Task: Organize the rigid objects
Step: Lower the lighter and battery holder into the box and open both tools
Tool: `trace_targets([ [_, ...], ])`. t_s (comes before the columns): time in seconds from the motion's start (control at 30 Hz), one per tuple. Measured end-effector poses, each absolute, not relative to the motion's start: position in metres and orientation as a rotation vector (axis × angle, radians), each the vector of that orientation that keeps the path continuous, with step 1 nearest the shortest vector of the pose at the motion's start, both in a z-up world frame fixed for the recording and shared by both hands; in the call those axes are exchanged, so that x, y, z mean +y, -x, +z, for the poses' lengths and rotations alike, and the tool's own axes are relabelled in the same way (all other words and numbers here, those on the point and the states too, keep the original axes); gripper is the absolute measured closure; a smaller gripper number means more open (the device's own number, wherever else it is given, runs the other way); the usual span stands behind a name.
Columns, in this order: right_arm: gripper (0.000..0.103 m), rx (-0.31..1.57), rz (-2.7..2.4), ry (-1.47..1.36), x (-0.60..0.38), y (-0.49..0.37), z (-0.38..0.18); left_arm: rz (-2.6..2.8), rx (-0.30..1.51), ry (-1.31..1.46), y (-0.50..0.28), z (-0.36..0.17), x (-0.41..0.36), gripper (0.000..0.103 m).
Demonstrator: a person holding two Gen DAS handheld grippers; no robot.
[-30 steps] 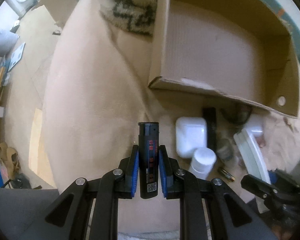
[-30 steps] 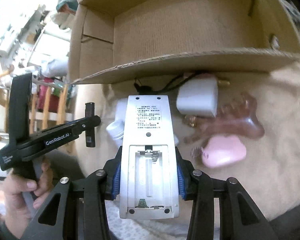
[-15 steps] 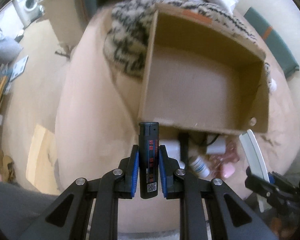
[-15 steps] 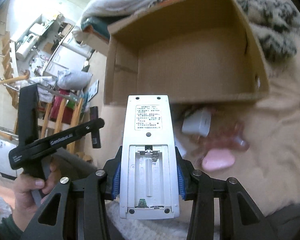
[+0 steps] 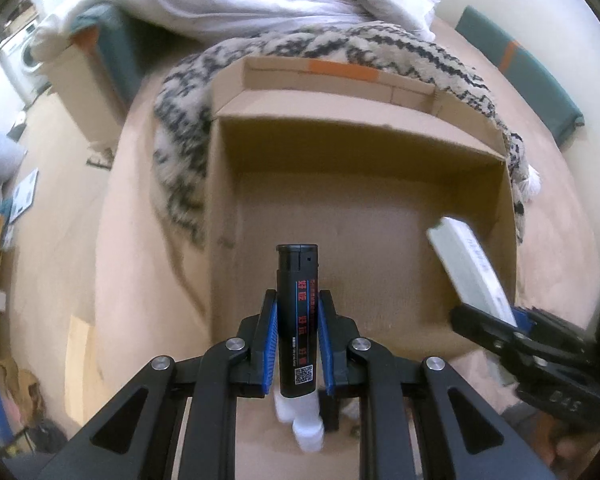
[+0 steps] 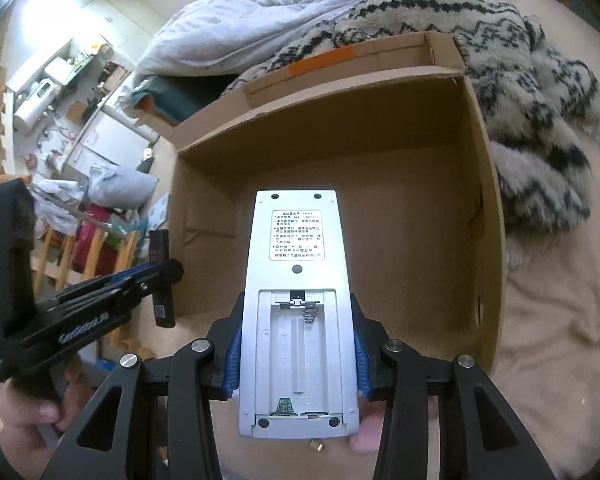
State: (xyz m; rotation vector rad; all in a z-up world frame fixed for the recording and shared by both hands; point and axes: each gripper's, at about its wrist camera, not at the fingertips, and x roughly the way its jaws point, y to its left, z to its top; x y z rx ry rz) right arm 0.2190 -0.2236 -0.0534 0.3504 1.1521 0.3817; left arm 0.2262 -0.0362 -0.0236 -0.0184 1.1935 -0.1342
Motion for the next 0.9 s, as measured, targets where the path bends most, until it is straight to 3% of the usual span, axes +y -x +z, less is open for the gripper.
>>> trace_targets([
  [0.5,0.057,1.183,0.314,-0.274,-0.216,-0.259,-0.093,-0.129,1.214,-0.051,-0.276,-0.084,-0.058,0.086],
  [0.9,0.057,1.250,0.239,-0.229,-0.219,-0.259,-0.115,-0.136,1.214,-0.088,-0.275,-0.100,-0.064,0.086],
])
